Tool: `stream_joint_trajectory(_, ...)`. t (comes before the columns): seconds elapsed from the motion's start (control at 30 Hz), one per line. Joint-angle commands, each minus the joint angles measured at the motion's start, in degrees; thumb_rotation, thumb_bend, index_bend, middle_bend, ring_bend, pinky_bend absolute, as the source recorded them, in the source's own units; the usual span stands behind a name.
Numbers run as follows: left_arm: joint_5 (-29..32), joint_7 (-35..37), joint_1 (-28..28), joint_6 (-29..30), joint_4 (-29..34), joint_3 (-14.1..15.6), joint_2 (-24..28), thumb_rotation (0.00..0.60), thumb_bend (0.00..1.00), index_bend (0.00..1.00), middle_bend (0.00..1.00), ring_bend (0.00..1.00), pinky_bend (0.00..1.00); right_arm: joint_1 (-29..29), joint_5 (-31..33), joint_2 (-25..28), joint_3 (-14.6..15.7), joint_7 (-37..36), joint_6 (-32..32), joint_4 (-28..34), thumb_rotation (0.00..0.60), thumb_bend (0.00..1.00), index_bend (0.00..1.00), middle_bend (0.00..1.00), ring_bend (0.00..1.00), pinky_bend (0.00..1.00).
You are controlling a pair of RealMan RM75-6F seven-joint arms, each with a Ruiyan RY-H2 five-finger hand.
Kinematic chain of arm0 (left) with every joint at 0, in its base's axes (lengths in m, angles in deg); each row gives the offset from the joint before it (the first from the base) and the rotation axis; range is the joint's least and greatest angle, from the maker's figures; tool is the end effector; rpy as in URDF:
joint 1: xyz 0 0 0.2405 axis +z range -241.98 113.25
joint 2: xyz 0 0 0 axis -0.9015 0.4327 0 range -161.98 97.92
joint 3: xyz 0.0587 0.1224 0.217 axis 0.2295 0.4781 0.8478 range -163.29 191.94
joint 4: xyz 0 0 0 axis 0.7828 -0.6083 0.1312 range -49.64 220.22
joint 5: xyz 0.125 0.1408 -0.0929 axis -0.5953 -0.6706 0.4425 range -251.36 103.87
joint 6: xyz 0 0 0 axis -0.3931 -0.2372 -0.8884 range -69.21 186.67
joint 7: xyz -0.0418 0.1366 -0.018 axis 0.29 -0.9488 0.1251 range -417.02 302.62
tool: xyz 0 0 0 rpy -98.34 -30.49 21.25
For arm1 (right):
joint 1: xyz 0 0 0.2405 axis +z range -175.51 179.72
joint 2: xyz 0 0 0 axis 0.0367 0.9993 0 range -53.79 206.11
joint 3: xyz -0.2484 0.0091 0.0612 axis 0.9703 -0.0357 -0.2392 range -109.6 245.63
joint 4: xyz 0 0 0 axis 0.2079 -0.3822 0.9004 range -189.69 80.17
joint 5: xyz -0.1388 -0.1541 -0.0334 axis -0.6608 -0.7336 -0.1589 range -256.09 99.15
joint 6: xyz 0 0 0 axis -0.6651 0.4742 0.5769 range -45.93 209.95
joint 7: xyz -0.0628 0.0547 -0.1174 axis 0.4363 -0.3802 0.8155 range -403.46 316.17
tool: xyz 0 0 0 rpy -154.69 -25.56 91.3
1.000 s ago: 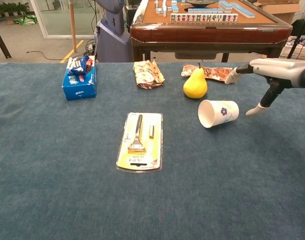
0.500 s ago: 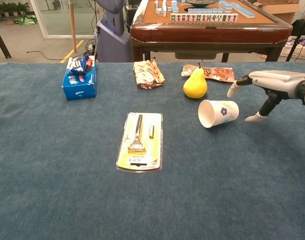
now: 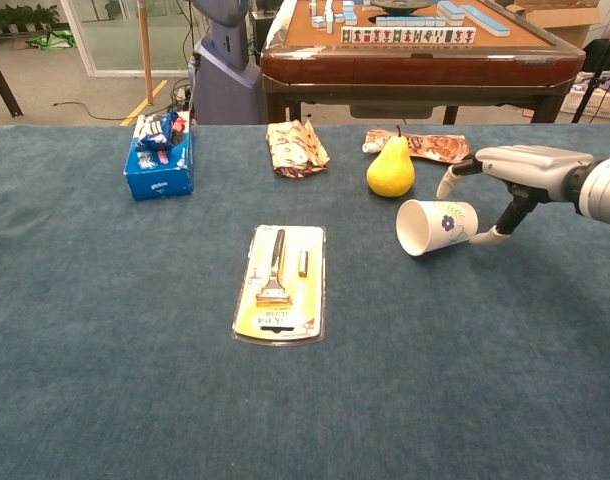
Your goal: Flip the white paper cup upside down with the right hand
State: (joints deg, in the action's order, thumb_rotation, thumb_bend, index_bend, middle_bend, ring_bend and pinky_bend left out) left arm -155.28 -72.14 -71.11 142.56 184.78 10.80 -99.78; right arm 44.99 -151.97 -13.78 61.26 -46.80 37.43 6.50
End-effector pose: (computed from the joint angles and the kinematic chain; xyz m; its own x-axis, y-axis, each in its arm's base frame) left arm -0.2834 0.1898 0.1306 0.4549 0.0265 0.8902 0.8902 0.0158 -0.4554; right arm -0.2300 -0.3867 -0.0062 0.4751 -0.3434 0.8102 -0.8720 -0.3070 0.3812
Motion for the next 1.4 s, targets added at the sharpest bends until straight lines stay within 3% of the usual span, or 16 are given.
stream_joint_trajectory(0.03,0.08,0.01,0.02,-0.03,0.07,0.02,0.07,0.6,0.15,0.22,0.13,0.16,0.13,0.21,-0.44,-0.65,0.06,-0.28,0.21,-0.89,0.6,0.21,0.31,0.2,0.01,0.0)
stream_joint_trajectory(0.67,0.04,0.79,0.06,-0.08,0.11,0.16,0.54,0.6,0.15,0.22,0.13,0.16,0.13,1.17,-2.78,-2.34,-0.13,2.52,-1.23,-3.86,0.6,0.3,0.41,0.28,0.07,0.0)
stream_joint_trajectory(0.77,-0.15,1.2,0.09,0.02,0.03,0.17,0.63,0.6,0.15,0.22,0.13,0.16,0.13,1.79,-4.35,-0.66,0.26,7.22,-2.68,-2.04,0.6,0.3,0.41,0.28,0.07,0.0)
stream_joint_trajectory(1.03,-0.8,2.54,0.41,0.4,-0.56,0.52,0.52,0.6,0.15,0.22,0.13,0.16,0.13,5.12,-5.92,4.99,0.33,28.44,-3.51,6.42,0.6,0.3,0.41,0.28,0.07,0.0)
stream_joint_trajectory(1.2,-0.83,3.31,0.59,0.41,-1.11,0.67,0.43,0.6,0.15,0.22,0.13,0.16,0.13,7.15,-4.85,5.51,0.42,41.46,-2.63,7.62,0.6,0.3,0.41,0.28,0.07,0.0)
stream_joint_trajectory(1.4,-0.89,3.92,0.63,0.27,-1.67,0.75,0.32,0.6,0.15,0.22,0.13,0.16,0.13,8.82,-3.88,4.78,0.86,50.11,-1.86,7.76,0.6,0.3,0.41,0.28,0.07,0.0)
